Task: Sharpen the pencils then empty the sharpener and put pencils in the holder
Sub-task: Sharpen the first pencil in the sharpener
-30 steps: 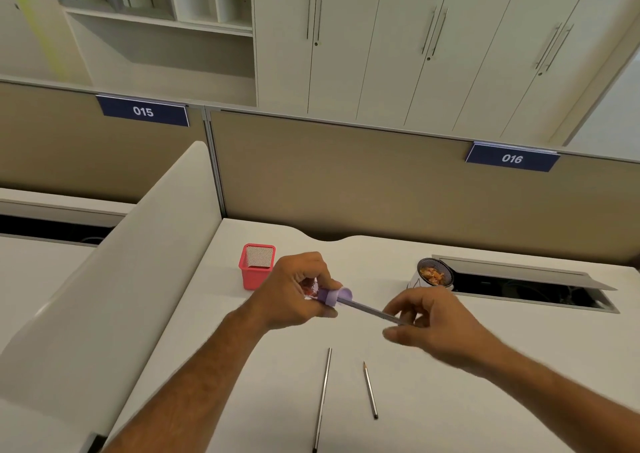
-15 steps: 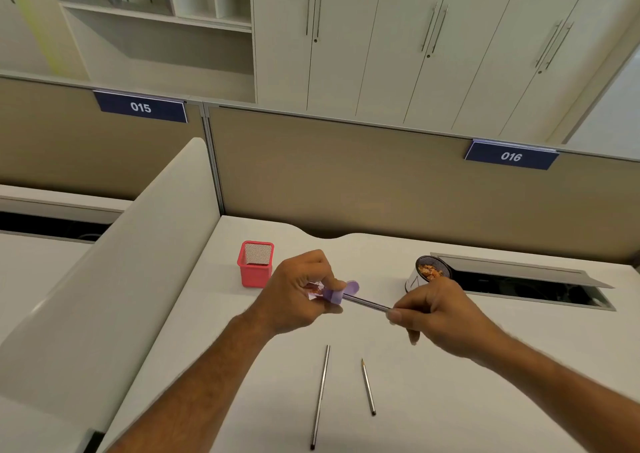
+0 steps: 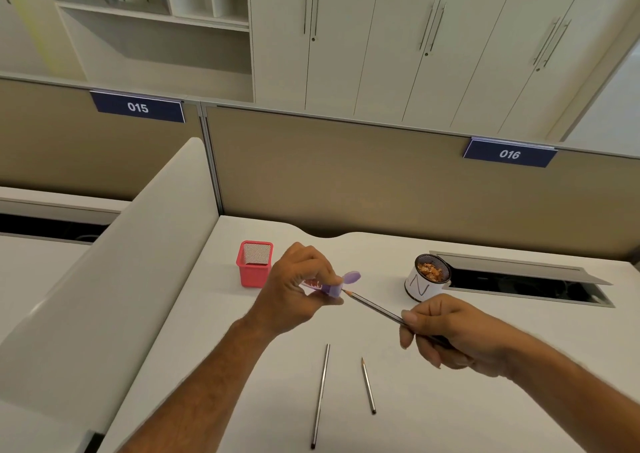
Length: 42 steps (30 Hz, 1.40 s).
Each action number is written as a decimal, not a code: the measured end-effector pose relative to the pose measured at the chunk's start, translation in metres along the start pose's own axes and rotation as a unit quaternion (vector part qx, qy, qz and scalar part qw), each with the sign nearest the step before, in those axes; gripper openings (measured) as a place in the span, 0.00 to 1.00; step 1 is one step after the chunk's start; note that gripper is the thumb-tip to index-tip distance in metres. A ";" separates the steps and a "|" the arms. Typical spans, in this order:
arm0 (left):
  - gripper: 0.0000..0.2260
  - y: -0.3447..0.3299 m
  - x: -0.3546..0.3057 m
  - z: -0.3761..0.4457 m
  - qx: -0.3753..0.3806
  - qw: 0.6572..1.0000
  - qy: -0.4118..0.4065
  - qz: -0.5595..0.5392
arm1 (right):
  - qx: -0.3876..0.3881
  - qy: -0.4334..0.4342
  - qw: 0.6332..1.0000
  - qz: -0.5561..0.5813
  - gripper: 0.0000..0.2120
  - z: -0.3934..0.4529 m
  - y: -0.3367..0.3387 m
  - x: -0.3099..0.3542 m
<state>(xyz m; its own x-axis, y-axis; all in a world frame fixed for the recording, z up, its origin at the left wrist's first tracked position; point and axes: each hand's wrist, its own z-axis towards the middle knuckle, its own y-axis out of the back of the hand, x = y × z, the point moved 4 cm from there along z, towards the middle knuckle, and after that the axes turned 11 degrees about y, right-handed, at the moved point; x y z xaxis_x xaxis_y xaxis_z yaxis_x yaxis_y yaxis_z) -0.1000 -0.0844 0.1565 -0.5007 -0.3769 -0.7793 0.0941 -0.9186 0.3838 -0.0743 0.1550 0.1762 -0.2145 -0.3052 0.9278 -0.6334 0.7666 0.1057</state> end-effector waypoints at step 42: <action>0.08 -0.018 0.071 -0.068 -0.108 0.924 0.360 -0.073 | -0.322 -0.125 0.910 -0.231 0.09 0.066 -0.058 -0.176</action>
<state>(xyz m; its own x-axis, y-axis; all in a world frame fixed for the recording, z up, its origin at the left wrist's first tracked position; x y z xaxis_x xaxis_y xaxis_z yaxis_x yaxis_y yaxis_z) -0.0788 -0.1027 0.0606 0.1742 -0.1579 -0.9720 0.2785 -0.9388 0.2024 -0.0485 0.1266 -0.0170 -0.2488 -0.7356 0.6301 -0.1501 0.6719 0.7252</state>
